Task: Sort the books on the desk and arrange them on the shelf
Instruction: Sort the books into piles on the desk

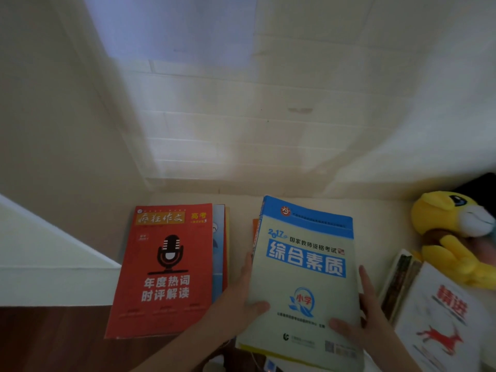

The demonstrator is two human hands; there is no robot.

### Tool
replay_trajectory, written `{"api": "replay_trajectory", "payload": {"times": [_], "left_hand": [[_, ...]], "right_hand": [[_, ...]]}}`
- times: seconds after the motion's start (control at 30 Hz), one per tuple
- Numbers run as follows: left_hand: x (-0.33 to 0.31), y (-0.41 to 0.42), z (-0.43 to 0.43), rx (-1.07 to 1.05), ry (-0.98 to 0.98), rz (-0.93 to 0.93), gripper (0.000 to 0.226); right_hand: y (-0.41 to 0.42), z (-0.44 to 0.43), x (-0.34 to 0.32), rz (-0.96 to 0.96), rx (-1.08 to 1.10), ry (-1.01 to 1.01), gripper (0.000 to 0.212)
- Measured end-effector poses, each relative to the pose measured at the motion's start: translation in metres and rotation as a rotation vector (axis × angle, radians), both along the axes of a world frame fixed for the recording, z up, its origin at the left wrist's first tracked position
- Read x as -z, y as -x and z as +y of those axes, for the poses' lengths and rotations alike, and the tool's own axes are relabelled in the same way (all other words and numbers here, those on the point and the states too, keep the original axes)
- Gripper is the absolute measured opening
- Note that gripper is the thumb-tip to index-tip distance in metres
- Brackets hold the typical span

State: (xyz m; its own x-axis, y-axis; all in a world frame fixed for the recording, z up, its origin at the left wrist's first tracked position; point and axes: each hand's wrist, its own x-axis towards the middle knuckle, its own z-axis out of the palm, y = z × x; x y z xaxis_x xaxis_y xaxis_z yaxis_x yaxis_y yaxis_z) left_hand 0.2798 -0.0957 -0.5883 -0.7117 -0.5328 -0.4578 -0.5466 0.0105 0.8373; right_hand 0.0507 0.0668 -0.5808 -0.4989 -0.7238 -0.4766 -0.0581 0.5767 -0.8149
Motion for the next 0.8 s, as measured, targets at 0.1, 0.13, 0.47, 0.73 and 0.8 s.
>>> {"api": "replay_trajectory", "payload": {"times": [0.1, 0.13, 0.47, 0.73, 0.8], "left_hand": [[-0.002, 0.004, 0.012, 0.039, 0.067, -0.063, 0.103], [-0.002, 0.006, 0.014, 0.056, 0.07, -0.065, 0.106], [-0.006, 0.026, -0.003, -0.243, -0.252, 0.016, 0.074], [-0.007, 0.034, 0.009, -0.21, -0.109, -0.107, 0.107], [-0.006, 0.033, 0.008, -0.198, -0.122, -0.12, 0.103]], "right_hand": [[0.0, 0.002, 0.002, 0.026, -0.071, -0.024, 0.113], [0.0, 0.003, 0.002, 0.05, -0.083, -0.031, 0.111], [0.005, -0.001, 0.003, -0.24, 0.176, -0.109, 0.142], [-0.004, -0.005, 0.009, -0.019, 0.17, -0.161, 0.041], [-0.001, -0.004, 0.01, -0.014, 0.166, -0.163, 0.041]]}}
